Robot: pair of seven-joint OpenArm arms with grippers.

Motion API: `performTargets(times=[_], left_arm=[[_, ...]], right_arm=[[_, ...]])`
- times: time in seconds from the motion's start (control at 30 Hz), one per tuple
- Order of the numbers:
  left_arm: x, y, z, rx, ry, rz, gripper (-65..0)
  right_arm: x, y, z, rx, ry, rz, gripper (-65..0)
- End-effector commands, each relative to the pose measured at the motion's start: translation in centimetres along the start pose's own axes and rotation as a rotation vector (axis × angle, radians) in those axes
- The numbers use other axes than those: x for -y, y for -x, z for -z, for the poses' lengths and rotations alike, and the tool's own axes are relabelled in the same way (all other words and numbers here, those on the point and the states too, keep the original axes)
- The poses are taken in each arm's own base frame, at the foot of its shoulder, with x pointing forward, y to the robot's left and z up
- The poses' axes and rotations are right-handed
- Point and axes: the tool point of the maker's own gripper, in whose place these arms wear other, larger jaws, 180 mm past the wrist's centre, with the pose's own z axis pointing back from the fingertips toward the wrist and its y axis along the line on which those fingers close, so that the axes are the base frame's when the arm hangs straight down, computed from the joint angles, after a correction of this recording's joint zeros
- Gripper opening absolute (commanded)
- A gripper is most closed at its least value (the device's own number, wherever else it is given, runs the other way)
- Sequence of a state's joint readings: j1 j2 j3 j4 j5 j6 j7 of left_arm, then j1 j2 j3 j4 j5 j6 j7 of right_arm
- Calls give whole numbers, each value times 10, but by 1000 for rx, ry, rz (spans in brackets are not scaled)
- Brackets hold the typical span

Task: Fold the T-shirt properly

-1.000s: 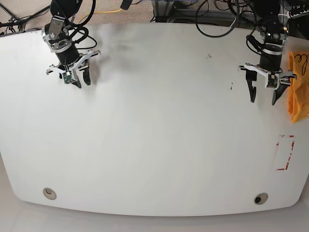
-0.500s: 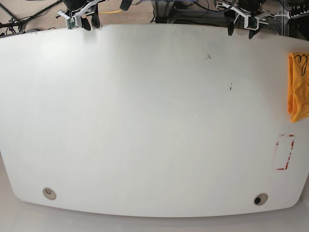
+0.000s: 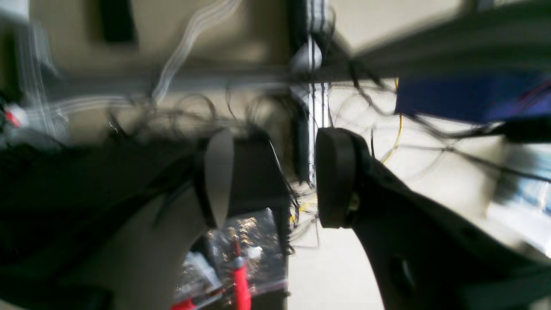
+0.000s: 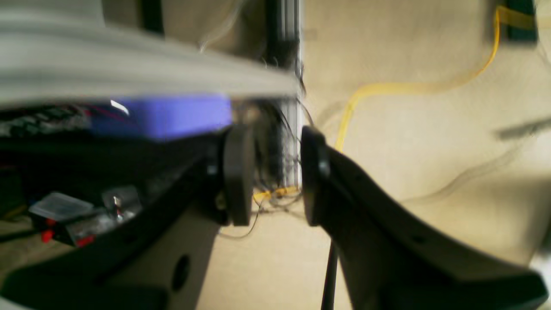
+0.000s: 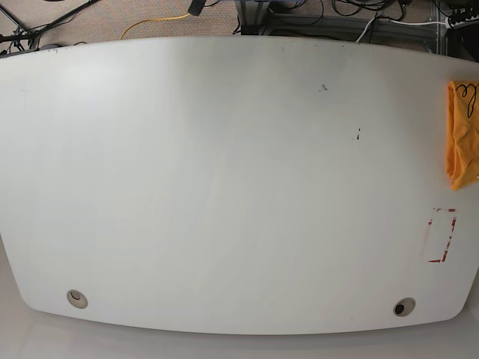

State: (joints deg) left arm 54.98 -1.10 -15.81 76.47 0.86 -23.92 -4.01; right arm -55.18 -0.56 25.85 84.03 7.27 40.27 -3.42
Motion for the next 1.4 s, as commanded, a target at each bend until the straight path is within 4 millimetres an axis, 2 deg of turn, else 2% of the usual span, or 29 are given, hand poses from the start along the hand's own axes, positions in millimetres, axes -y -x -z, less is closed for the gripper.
performTargets(times=[0.0,0.1,0.2,0.27,0.37,0.47,0.57,0.67,0.87,0.93,1.13,1.23,1.37], left_arm=[[-3,10,15,-17,20,-30,-375],[-6,30,33,-81,29,-59,-375],[-13,36,53,-123,32,-77,-375],[-15,52,65,-183,39,-103,-375],[-20,63,83,-256,42,-137,-375],[-23,66,101,-318,46,-170,-376],[-21,65,112,-366,51,-206,-376],[-18,56,123,-382,61,-205,-376],[-44,42,138,-420,-97,-71,-376],[-43,40,141,-427,-127,-51,-376],[-39,37,145,-423,-135,-50,-376],[-39,30,149,-413,-134,-48,-376],[-38,29,150,-410,-134,-51,-376]], right_arm=[[15,17,8,-18,21,63,-477],[19,31,24,-52,18,108,-477],[24,41,45,-123,10,63,-477],[24,52,56,-177,2,51,-477],[25,56,69,-191,3,52,-477],[29,50,86,-202,20,42,-477],[33,58,100,-255,42,23,-477],[45,53,113,-286,78,-7,-477],[58,46,135,-322,144,-14,-477],[60,40,141,-318,159,-13,-476],[70,37,144,-320,218,-15,-472],[71,28,149,-303,234,-19,-472],[67,36,150,-326,229,-4,-472]])
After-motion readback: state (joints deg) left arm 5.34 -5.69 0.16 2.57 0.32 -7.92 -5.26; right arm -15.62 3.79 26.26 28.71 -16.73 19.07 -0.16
